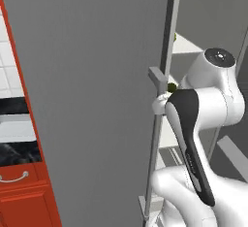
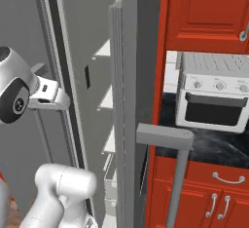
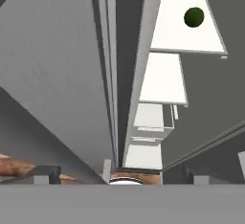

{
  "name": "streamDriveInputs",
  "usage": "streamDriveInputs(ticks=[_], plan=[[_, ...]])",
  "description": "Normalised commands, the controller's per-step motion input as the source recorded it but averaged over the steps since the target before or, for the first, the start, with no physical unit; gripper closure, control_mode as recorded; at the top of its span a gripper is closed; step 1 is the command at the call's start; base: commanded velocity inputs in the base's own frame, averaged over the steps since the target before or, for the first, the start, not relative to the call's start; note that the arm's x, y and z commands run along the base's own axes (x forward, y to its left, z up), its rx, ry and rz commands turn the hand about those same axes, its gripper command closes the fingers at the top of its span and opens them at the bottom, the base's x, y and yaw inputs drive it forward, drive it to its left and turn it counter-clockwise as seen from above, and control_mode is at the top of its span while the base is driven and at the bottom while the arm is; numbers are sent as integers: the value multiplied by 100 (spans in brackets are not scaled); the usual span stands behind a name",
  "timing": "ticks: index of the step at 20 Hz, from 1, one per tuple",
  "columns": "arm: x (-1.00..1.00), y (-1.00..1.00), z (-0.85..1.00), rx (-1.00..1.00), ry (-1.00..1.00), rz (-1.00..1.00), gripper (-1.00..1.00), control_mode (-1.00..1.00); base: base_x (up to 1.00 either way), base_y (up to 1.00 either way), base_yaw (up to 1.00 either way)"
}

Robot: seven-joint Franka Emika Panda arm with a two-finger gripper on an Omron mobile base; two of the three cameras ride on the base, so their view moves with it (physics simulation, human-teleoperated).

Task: Take the lime and broccoli out of the freezer and place them in the tupperware container on the counter. Then put the tupperware containing the vegetables back in the freezer.

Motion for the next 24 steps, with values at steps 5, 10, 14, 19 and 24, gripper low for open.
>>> streamDriveInputs(ticks=[5, 10, 14, 19, 24], plan=[[0, 0, 0, 0, 0, 0, -100, 100, -28, -66, 0], [0, 0, 0, 0, 0, 0, -100, 100, -19, -38, 0], [0, -38, 4, 3, -14, 0, -100, -100, 0, 0, 0], [-2, -53, 55, 12, -17, -2, -100, -100, 0, 0, 0], [46, -17, 61, 11, 0, -2, -100, -100, 0, 0, 0]])
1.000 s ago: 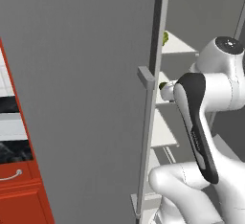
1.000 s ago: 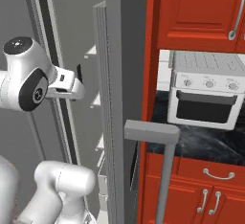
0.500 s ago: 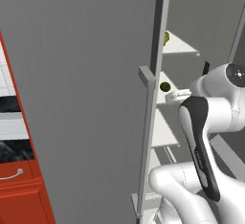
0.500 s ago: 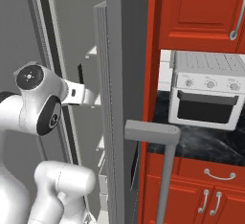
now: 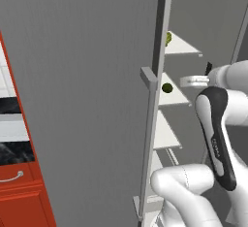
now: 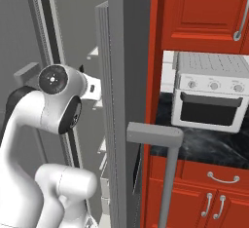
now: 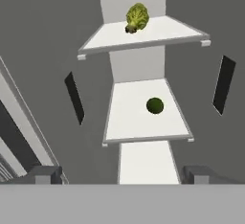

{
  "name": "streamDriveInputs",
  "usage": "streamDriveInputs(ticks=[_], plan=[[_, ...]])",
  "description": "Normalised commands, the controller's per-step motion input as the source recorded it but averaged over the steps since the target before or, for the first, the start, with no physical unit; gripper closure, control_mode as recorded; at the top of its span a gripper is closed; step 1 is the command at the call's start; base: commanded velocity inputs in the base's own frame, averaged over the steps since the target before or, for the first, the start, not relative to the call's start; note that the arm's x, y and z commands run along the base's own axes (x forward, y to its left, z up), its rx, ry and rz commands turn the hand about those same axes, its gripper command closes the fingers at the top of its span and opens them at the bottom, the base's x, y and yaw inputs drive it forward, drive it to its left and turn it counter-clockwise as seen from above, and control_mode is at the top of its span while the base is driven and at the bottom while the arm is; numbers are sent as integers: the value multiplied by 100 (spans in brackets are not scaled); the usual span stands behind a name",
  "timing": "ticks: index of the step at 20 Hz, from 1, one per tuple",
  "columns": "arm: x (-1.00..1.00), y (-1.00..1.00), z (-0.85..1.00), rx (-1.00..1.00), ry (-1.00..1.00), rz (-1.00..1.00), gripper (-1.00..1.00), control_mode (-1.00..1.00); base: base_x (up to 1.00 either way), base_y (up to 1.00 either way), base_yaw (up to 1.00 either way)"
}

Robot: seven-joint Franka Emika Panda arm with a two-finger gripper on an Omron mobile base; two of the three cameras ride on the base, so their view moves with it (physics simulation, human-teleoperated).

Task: Take the lime and broccoli out of the freezer and place them in the tupperware container on the counter. Then put the tupperware containing the vegetables back in the freezer.

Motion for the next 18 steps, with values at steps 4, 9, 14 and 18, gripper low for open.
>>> streamDriveInputs(ticks=[4, 9, 14, 18], plan=[[59, -24, 60, 12, 0, -3, -100, -100, 0, 0, 0], [58, -2, 58, 7, 1, -5, -100, -100, 0, 0, 0], [77, -2, 26, 6, 1, -2, -100, -100, 0, 0, 0], [94, -1, 0, 2, 2, 0, -100, -100, 0, 0, 0]])
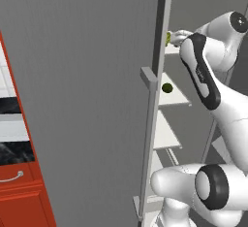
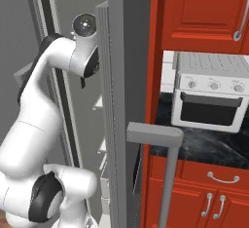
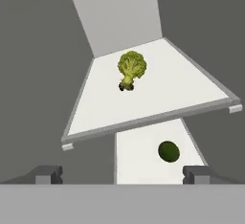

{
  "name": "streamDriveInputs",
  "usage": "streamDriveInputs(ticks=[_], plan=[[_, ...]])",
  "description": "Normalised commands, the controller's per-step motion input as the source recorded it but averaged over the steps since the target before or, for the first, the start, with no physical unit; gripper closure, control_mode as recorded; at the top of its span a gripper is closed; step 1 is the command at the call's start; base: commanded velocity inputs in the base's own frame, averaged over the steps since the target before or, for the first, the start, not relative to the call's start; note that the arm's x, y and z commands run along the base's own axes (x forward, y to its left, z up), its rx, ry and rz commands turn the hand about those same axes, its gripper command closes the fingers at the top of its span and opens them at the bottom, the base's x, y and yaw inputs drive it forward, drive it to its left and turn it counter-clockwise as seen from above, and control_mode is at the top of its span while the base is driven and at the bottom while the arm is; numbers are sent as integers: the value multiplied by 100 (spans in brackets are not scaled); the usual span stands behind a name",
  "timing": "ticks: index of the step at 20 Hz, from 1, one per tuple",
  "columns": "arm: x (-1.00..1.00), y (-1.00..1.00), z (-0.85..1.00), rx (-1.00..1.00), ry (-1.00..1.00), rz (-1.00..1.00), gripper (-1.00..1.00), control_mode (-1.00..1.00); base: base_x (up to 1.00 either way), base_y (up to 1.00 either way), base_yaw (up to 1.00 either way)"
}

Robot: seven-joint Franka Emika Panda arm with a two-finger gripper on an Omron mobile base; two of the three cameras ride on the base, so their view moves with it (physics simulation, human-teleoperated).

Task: Take the lime and broccoli out of the freezer and place them in the tupperware container on the counter. Then put the tupperware containing the vegetables back in the freezer.

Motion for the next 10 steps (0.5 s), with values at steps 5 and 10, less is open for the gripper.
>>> streamDriveInputs(ticks=[5, 10], plan=[[91, 0, -5, 0, 7, 0, -100, -100, 0, 0, 0], [82, -2, -11, 0, 6, 0, -100, -100, 0, 0, 0]])
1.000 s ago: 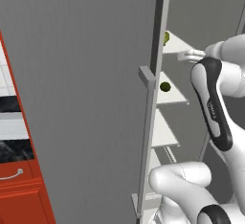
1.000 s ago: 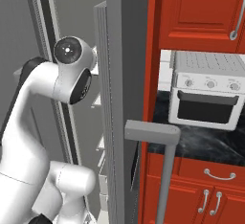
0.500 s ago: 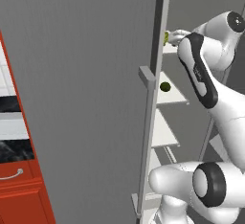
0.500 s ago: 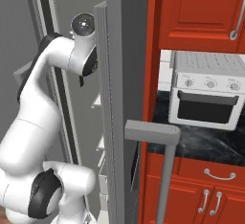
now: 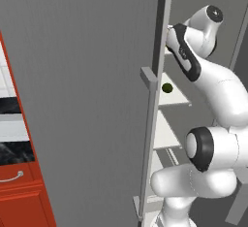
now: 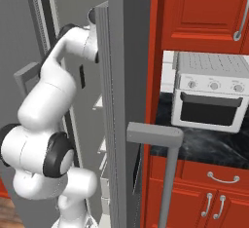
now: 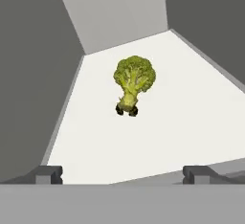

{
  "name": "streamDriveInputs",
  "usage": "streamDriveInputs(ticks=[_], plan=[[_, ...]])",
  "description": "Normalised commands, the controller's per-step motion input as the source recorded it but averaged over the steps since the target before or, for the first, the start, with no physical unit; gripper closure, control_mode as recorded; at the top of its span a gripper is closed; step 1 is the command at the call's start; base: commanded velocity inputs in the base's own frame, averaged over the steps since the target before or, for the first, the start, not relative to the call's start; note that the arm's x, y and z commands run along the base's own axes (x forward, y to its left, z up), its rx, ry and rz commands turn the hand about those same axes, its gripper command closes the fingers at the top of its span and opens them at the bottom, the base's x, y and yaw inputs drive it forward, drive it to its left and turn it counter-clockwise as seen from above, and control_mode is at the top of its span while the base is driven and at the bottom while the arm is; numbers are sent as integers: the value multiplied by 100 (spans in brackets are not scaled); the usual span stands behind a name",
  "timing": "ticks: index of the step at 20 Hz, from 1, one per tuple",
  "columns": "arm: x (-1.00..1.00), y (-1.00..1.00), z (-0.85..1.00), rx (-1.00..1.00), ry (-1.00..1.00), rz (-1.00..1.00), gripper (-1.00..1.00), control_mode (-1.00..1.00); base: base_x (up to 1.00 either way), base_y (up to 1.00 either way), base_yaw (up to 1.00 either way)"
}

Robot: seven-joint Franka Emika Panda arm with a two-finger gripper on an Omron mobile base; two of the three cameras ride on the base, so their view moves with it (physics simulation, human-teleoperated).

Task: Take the lime and broccoli out of the freezer and place them in the tupperware container on the counter. Then put the tupperware containing the vegetables back in the freezer.

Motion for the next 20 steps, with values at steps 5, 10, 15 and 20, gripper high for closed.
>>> streamDriveInputs(ticks=[5, 10, 15, 20], plan=[[72, -11, -25, 0, 1, 0, -100, -100, 0, 0, 0], [71, -16, -26, 0, 0, 0, -100, -100, 0, 0, 0], [60, -4, -13, 0, 0, 0, -100, -100, 0, 0, 0], [42, 0, -4, 0, 0, 0, -100, -100, 0, 0, 0]])
